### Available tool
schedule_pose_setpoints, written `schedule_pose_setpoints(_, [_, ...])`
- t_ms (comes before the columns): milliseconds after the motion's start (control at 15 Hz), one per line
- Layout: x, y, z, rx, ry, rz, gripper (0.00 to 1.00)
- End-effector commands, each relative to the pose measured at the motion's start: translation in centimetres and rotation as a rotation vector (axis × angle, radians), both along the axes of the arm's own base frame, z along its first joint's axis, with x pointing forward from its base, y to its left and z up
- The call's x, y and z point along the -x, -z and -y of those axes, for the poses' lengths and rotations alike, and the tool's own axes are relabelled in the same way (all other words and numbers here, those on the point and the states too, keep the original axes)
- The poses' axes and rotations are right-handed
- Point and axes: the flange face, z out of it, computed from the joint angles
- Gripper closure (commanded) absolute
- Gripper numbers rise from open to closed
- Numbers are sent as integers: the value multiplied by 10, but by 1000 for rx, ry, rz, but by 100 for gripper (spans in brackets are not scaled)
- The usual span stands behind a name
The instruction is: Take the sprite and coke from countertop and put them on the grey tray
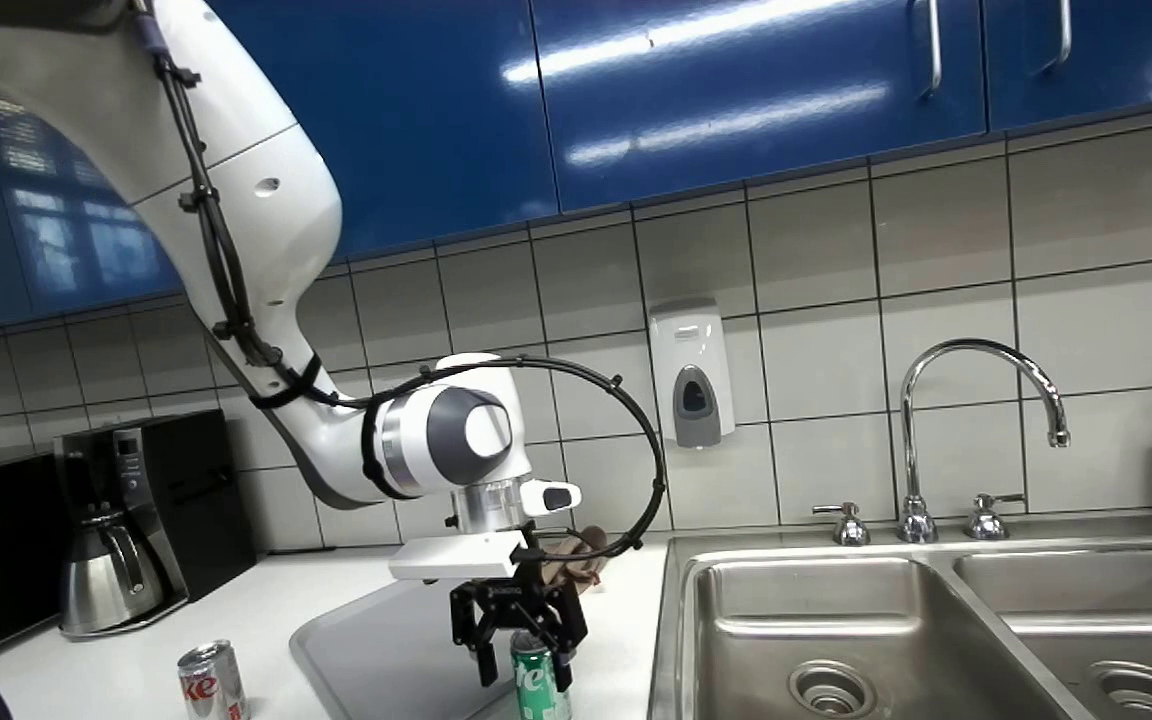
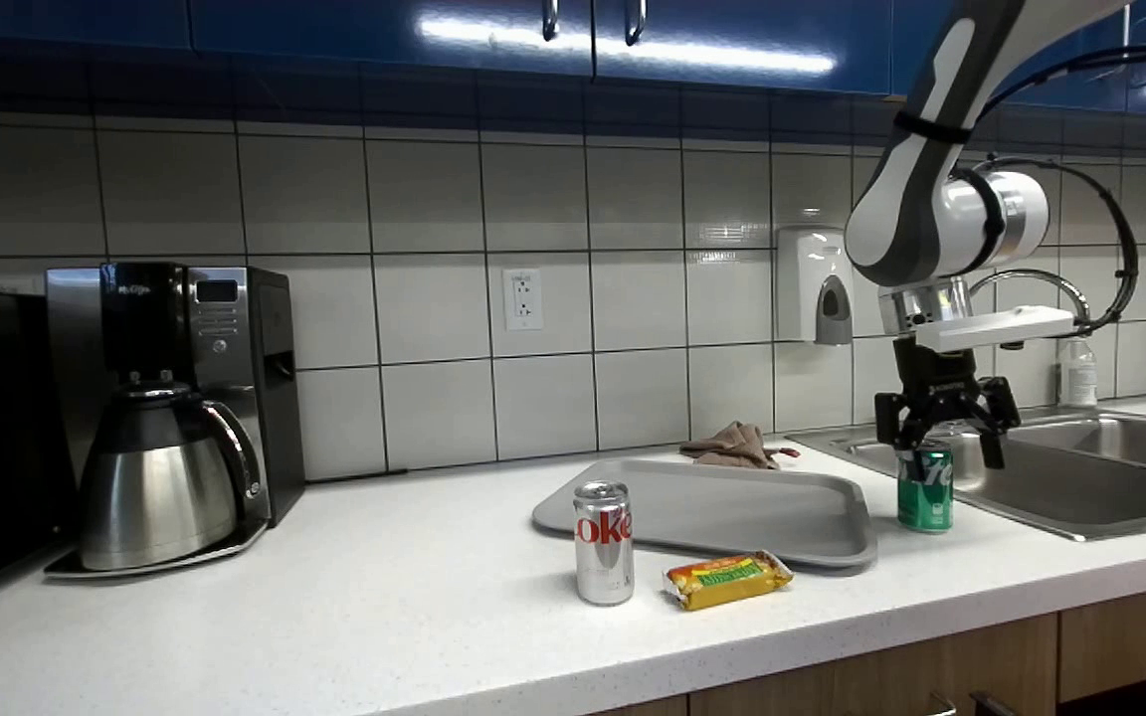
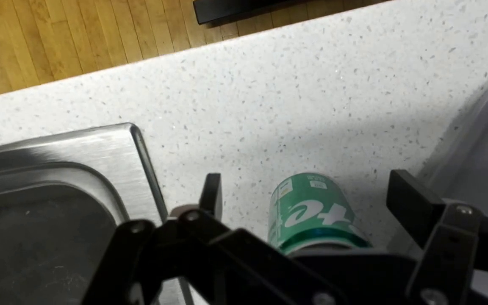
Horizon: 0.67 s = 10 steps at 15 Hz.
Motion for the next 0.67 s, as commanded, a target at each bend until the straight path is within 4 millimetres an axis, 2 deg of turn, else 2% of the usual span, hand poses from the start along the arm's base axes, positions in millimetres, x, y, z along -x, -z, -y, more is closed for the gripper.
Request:
schedule_pose_setpoints(0, [-18, 5, -2, 1, 17, 3, 0])
schedule_pose_setpoints(600, [-39, 16, -6, 2, 8, -2, 0])
